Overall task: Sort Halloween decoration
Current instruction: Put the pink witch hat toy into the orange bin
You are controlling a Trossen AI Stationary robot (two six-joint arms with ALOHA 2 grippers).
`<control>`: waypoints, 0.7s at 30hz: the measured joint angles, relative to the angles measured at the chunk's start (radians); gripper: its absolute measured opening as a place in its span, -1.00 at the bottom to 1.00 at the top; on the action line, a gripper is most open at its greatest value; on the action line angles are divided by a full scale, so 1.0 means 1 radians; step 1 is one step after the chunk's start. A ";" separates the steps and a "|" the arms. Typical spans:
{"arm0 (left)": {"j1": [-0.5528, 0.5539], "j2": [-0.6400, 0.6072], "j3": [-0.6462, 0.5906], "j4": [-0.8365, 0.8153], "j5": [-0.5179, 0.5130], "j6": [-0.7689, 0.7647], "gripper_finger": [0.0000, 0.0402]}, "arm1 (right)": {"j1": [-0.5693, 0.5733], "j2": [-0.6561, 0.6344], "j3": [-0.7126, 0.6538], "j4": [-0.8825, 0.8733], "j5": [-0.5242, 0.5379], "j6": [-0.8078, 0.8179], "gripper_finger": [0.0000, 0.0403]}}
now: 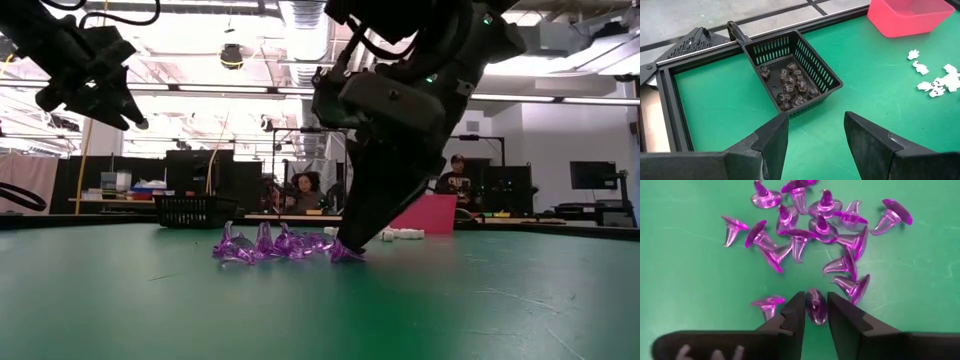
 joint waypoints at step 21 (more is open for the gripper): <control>0.000 0.000 0.000 -0.001 -0.004 0.000 -0.09 | 0.004 0.004 0.099 -0.129 -0.040 0.025 -0.87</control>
